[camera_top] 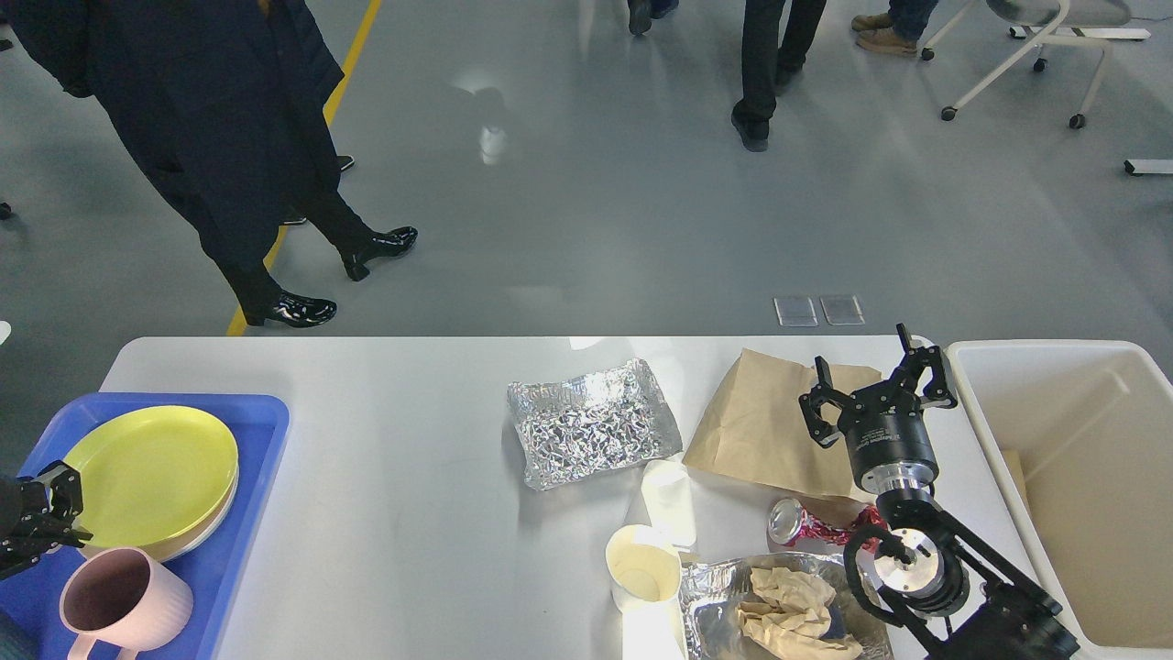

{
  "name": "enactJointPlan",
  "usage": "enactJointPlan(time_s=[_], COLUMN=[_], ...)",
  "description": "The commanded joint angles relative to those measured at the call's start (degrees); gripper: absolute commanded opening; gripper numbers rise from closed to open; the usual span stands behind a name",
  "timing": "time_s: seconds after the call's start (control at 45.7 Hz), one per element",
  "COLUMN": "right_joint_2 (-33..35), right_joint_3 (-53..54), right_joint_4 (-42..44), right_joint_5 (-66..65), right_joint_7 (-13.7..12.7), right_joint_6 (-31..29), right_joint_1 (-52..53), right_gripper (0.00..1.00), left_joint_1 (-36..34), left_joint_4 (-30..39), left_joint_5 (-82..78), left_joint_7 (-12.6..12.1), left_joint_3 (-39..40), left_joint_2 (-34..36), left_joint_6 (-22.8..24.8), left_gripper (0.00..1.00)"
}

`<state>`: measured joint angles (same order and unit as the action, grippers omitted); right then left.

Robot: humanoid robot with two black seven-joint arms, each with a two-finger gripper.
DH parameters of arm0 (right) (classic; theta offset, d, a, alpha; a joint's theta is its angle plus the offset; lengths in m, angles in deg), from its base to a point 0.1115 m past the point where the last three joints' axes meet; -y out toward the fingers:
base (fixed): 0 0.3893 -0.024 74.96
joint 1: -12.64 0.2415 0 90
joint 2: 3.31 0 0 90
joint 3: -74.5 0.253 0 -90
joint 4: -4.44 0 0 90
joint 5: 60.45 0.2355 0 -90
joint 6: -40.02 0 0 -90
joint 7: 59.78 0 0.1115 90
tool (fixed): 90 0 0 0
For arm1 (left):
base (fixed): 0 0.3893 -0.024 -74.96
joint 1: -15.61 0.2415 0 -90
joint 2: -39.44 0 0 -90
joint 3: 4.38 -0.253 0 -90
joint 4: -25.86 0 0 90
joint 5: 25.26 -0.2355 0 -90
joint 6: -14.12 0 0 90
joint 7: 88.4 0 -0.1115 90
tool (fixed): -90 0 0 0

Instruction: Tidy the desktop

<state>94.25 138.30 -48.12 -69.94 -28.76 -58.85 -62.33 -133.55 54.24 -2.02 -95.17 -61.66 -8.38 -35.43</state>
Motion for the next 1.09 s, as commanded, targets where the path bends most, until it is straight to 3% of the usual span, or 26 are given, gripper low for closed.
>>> enactJointPlan(time_s=[0.0, 0.197, 0.35, 0.481, 0.612, 0.918, 1.006, 1.071], right_joint_2=[0.0, 0.0, 0.0, 0.0, 0.0, 0.0, 0.0, 0.0], right_joint_3=[0.01, -0.08, 0.01, 0.01, 0.01, 0.01, 0.01, 0.01], right_joint_4=[0.0, 0.0, 0.0, 0.0, 0.0, 0.0, 0.0, 0.0], right_joint_5=[0.0, 0.0, 0.0, 0.0, 0.0, 0.0, 0.0, 0.0], right_joint_7=[0.0, 0.0, 0.0, 0.0, 0.0, 0.0, 0.0, 0.0], right_joint_6=[0.0, 0.0, 0.0, 0.0, 0.0, 0.0, 0.0, 0.0], right_joint_1=[0.0, 0.0, 0.0, 0.0, 0.0, 0.0, 0.0, 0.0], right_gripper=[1.0, 1.0, 1.0, 1.0, 1.0, 1.0, 1.0, 1.0], left_joint_1=[0.01, 0.45, 0.63, 0.89, 0.89, 0.89, 0.8, 0.8], left_joint_4=[0.01, 0.01, 0.1, 0.27, 0.27, 0.8, 0.89, 1.06], left_joint_5=[-0.12, -0.03, -0.3, -0.47, -0.47, -0.56, -0.65, -0.65], left_joint_7=[-0.08, 0.0, -0.26, -0.26, -0.26, -0.26, -0.26, -0.26], left_joint_3=[0.06, 0.06, -0.03, 0.06, 0.06, 0.59, 0.59, 0.59], left_joint_2=[-0.08, -0.08, -0.08, -0.26, -0.87, -0.96, -0.87, -0.87], left_joint_6=[0.07, -0.02, -3.7, -8.72, -10.04, -9.16, -9.08, -8.72], left_gripper=[0.01, 0.06, 0.35, 0.48, 0.61, 0.61, 0.57, 0.43])
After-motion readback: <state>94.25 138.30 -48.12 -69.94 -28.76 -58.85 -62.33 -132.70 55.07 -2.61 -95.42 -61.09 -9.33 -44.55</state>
